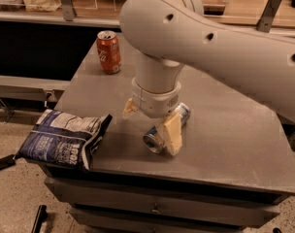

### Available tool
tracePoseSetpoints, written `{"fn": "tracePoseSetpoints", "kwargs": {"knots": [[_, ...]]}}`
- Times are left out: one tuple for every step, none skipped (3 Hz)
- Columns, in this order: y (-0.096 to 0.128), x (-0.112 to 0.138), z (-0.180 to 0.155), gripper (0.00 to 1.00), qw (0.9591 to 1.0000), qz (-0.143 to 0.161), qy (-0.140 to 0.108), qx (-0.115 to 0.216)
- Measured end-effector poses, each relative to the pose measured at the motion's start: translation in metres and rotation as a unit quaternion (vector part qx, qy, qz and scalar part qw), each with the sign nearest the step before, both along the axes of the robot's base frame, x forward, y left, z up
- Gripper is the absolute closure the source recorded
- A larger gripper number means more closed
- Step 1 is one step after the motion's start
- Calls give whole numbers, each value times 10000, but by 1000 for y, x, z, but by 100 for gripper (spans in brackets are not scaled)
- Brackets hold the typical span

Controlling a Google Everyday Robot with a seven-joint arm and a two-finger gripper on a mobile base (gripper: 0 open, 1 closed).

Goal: Place redbull can upright

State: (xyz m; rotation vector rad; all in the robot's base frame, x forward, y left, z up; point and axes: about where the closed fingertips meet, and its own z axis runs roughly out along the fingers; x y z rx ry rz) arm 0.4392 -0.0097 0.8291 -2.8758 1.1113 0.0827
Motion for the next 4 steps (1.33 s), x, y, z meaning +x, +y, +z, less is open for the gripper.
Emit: {"fn": "tracePoseSetpoints", "kwargs": {"knots": [[1, 0, 1, 49, 10000, -2, -31, 12], [1, 0, 1, 72, 10000, -4, -48, 19], [1, 0, 1, 95, 10000, -6, -69, 26], [1, 0, 2, 100, 10000, -7, -81, 30]]}}
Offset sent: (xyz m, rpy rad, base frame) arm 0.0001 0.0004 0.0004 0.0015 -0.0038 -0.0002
